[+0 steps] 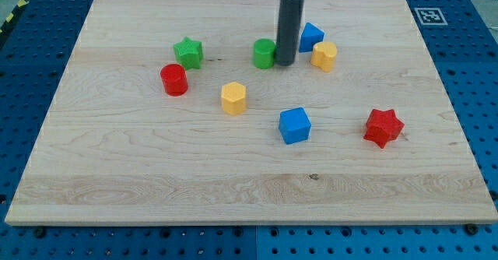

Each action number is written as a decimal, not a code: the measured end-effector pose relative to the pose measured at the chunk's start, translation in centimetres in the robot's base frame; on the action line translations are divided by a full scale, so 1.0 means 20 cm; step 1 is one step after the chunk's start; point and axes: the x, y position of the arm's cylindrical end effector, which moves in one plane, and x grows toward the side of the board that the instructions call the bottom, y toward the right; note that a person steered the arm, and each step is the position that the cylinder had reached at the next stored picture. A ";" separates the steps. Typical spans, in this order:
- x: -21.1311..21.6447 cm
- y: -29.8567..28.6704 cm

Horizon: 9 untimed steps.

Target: Slide the green circle towards the top right side of the green star

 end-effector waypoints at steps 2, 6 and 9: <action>-0.11 -0.13; 0.03 -0.22; 0.03 -0.39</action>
